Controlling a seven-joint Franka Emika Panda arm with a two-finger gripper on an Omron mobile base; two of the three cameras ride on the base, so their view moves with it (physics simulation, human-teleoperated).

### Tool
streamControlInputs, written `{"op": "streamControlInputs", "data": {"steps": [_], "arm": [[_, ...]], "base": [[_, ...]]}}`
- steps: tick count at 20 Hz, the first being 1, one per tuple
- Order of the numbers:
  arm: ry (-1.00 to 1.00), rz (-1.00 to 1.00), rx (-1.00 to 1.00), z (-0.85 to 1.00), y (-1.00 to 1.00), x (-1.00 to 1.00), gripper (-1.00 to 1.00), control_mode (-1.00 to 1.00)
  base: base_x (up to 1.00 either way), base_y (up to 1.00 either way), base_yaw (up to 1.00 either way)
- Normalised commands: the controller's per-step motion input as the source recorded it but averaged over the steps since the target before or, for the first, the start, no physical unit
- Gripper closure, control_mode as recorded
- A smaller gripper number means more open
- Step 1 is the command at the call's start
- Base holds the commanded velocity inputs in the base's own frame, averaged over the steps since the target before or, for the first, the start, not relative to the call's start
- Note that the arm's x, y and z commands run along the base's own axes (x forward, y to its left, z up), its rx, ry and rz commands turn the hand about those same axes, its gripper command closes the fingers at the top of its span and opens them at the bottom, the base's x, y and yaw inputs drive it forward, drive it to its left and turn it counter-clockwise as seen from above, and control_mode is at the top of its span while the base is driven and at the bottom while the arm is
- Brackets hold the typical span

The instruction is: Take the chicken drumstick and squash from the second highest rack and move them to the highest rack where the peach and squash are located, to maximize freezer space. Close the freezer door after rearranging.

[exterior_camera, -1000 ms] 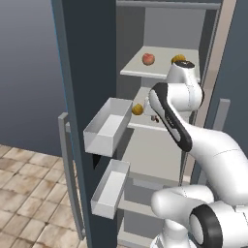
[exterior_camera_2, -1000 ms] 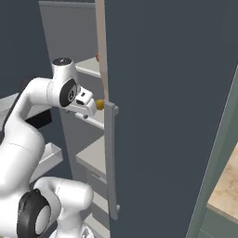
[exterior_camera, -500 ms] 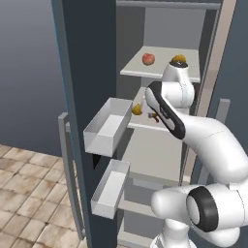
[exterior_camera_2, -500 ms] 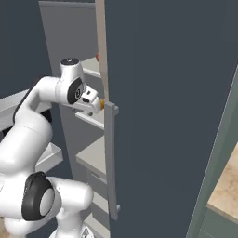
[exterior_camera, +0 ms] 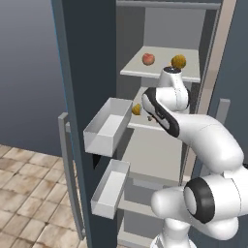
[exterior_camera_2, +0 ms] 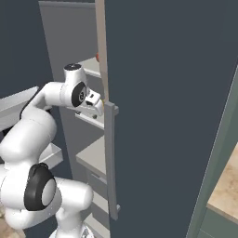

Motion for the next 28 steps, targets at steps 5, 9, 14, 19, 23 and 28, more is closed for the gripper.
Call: {"op": "streamControlInputs", "data": {"steps": [5,9,14,19,23,28], "arm": [[-0.02,-0.14,-0.1,-0.17,-0.12,0.15,-1.0,-1.0],[-0.01,-0.16,-0.01,-0.08,-0.12,0.2,-1.0,-1.0],[0.0,-0.12,0.0,0.0,-0.15,0.24,-1.0,-1.0],[0.0,-0.05,0.0,-0.04,-0.18,0.35,-1.0,-1.0],[-0.01,0.0,0.0,-0.15,-0.11,0.38,-1.0,-1.0],[-0.02,0.0,0.0,-0.22,-0.02,0.33,-1.0,-1.0]], "base": [[0.0,0.0,0.0],[0.0,0.0,0.0],[0.0,0.0,0.0],[0.0,0.0,0.0],[0.0,0.0,0.0],[0.0,0.0,0.0]]}}
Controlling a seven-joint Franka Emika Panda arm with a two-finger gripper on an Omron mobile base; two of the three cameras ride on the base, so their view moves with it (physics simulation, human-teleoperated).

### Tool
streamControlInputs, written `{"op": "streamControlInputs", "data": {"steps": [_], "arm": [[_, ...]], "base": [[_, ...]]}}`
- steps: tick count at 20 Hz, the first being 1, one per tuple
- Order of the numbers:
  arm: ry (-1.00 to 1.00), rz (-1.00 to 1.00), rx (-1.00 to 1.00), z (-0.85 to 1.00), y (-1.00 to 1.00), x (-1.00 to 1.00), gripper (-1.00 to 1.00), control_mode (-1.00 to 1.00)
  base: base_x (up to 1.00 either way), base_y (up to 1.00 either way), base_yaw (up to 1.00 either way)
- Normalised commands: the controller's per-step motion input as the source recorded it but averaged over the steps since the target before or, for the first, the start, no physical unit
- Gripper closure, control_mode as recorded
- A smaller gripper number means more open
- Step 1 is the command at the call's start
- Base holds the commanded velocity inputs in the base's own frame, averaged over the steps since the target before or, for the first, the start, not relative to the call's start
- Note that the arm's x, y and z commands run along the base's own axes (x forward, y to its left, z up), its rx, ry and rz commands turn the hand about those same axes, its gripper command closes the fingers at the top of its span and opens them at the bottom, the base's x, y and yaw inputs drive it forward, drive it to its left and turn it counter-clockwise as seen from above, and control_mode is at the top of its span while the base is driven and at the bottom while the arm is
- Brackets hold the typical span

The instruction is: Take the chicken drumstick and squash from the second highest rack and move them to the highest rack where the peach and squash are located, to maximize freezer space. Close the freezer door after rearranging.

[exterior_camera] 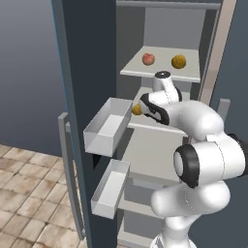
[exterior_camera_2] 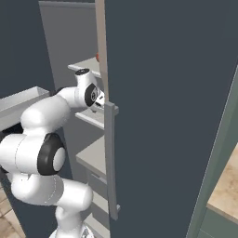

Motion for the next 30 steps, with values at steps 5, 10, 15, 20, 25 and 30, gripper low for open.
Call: {"op": "streamControlInputs", "data": {"steps": [5,10,15,20,25,30], "arm": [[-0.05,0.0,0.0,-0.22,0.0,0.36,-1.0,-1.0],[-0.1,0.0,0.0,-0.2,-0.02,0.34,-1.0,-1.0],[-0.06,0.0,0.0,-0.17,-0.08,0.28,-1.0,-1.0],[0.0,0.0,0.0,-0.19,-0.1,0.22,-1.0,-1.0],[0.0,0.0,0.0,-0.16,-0.11,0.29,-1.0,-1.0],[0.0,0.0,0.0,-0.1,-0.08,0.32,-1.0,-1.0]], "base": [[0.0,0.0,0.0],[0.0,0.0,0.0],[0.0,0.0,0.0],[0.0,0.0,0.0],[0.0,0.0,0.0],[0.0,0.0,0.0]]}}
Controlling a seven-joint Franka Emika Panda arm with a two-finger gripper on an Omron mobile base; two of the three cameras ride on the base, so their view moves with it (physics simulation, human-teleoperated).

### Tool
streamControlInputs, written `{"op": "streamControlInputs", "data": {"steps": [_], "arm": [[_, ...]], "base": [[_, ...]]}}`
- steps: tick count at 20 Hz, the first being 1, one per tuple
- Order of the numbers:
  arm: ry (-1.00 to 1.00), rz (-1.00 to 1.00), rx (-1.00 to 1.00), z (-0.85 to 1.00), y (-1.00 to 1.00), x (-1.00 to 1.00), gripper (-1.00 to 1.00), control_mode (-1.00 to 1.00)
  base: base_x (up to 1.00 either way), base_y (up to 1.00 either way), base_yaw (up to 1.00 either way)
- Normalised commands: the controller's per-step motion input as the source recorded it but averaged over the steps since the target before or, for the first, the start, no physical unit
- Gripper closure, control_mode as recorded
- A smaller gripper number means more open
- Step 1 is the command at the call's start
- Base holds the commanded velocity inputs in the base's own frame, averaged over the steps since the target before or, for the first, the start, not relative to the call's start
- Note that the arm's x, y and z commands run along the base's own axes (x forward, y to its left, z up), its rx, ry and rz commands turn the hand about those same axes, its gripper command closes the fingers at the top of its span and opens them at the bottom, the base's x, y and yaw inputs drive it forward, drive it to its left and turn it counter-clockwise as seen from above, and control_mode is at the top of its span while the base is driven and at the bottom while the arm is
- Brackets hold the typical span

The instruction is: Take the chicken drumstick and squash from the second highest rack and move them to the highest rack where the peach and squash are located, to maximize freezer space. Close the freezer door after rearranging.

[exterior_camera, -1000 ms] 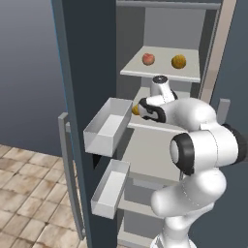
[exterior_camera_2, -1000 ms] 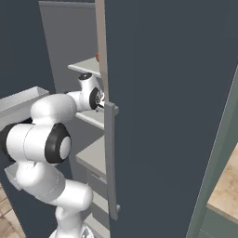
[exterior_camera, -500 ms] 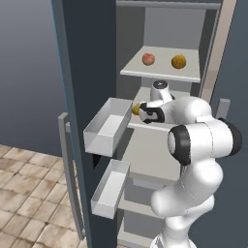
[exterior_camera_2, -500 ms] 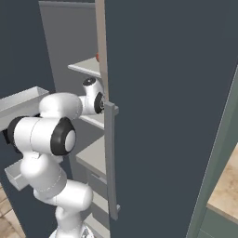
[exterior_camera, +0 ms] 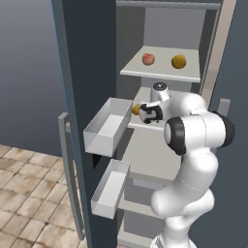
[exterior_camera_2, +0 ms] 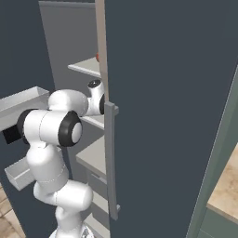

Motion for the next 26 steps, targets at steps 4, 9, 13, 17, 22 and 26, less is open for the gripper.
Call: {"op": "streamControlInputs", "data": {"steps": [4,9,13,17,22,26], "arm": [[0.0,0.0,0.0,-0.13,-0.03,0.25,-1.0,-1.0],[0.0,0.0,0.0,-0.17,0.0,0.26,-1.0,-1.0],[0.0,0.0,0.0,-0.22,0.0,0.28,-1.0,-1.0],[0.0,0.0,0.0,-0.28,0.0,0.16,-1.0,-1.0],[0.0,0.0,0.0,-0.53,0.0,-0.1,1.0,-1.0],[0.0,0.0,0.0,-0.6,0.0,-0.26,1.0,-1.0]], "base": [[0.0,0.0,0.0],[0.0,0.0,0.0],[0.0,0.0,0.0],[0.0,0.0,0.0],[0.0,0.0,0.0],[0.0,0.0,0.0]]}}
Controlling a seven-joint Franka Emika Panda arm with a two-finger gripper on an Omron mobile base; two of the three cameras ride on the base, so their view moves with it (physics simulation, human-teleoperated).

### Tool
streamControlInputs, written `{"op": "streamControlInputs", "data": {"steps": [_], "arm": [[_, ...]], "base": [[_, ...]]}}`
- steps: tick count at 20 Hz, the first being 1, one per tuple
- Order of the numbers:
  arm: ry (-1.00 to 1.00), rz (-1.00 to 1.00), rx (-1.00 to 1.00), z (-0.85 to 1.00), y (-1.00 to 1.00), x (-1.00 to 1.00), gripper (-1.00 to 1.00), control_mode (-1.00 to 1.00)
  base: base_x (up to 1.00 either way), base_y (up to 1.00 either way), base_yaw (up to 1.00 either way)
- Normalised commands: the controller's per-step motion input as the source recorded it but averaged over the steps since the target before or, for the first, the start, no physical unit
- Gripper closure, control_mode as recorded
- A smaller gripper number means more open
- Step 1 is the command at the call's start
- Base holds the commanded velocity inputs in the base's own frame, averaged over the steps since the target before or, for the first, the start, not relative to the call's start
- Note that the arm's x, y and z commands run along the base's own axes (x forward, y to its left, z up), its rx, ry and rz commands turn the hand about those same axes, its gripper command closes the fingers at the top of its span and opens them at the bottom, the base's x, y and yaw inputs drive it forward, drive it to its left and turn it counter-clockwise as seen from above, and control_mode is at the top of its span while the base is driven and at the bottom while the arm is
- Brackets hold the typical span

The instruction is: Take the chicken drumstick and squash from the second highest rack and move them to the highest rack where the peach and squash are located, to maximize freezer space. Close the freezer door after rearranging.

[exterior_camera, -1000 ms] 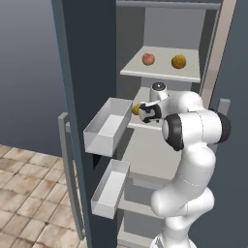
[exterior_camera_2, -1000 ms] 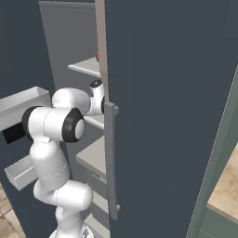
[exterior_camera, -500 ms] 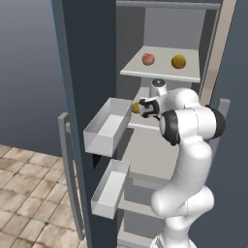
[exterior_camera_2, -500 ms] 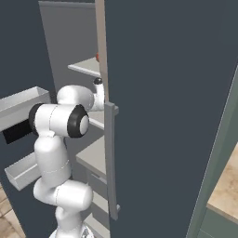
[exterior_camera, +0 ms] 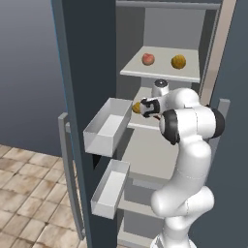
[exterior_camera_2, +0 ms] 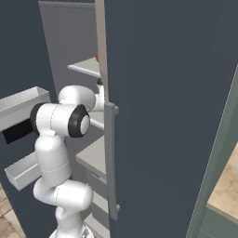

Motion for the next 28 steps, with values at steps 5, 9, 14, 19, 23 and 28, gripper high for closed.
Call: {"op": "streamControlInputs", "data": {"steps": [5,9,14,19,23,28], "arm": [[0.0,0.0,0.0,-0.46,0.0,-0.3,1.0,-1.0],[-0.03,0.0,-0.06,-0.12,0.08,-0.5,1.0,-1.0],[-0.2,-0.01,-0.01,-0.03,0.15,-0.78,1.0,-1.0],[-0.14,-0.12,0.0,0.31,0.2,-0.78,1.0,-1.0],[0.0,-0.15,0.0,0.72,0.12,-0.62,1.0,-1.0],[0.0,-0.12,0.0,0.88,0.06,-0.52,1.0,-1.0]], "base": [[0.0,0.0,0.0],[0.0,0.0,0.0],[0.0,0.0,0.0],[0.0,0.0,0.0],[0.0,0.0,0.0],[0.0,0.0,0.0]]}}
